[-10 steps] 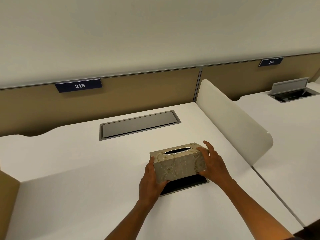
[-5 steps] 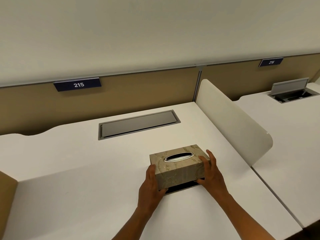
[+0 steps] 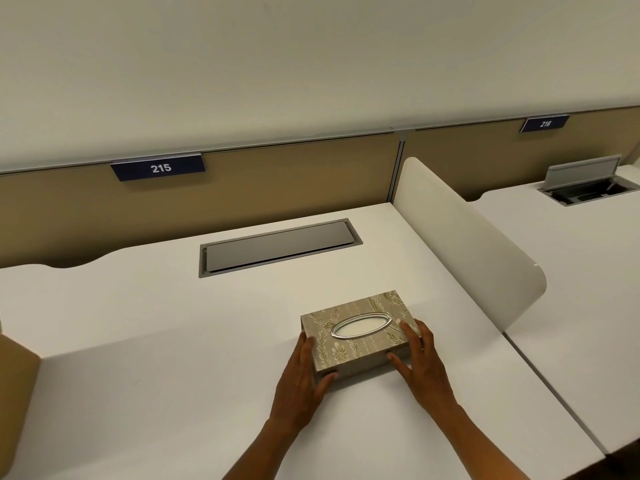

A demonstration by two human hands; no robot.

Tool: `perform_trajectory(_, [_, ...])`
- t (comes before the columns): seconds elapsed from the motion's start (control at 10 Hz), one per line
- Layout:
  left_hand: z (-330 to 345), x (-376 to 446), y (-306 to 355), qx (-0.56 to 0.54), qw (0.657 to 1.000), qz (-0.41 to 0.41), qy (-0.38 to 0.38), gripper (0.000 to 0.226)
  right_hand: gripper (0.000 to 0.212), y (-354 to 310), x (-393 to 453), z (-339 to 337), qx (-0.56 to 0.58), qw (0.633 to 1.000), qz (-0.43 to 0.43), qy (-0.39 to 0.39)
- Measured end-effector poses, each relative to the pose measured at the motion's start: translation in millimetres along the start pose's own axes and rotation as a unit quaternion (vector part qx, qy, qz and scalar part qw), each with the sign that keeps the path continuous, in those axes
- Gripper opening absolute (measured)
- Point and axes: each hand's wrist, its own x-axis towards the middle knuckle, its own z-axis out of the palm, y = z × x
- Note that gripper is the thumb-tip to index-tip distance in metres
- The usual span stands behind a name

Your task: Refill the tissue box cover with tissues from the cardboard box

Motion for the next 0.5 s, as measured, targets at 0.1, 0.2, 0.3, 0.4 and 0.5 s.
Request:
perform_trajectory(0.1, [-1.4,-1.3,-3.7,-0.004,1.000,-0.002,-0.022,0.086,0.074,-3.1,-0.6,0.6,-0.002,1.000,0.015,0.005])
perform_trajectory(0.2, [-4.4,1.1,-3.1,-0.005,0.999,-0.011,-0.043,0.084,0.074,-8.0,-1.7,-1.8,-0.010,1.000,0.027,-0.001])
perform_trajectory(0.3, [-7.6,4.5,-1.2,-0.003,0.999,-0.019,-0.050,0.080,0.068,-13.5,-1.7,-0.2,-0.059,0.997,0.037,0.024])
perform_trajectory(0.4, [-19.5,-0.2,1.9,-0.013,0.999,-0.018,-0.038,0.078,0.063,-30.3,0.2,-0.8,-0.095,0.991,0.032,0.086])
perform_trajectory(0.5, [-26.8,-8.5,-5.6,-0.003,0.999,-0.024,-0.038,0.083,0.065,-52.7,6.3,5.7,-0.081,0.992,0.003,0.093])
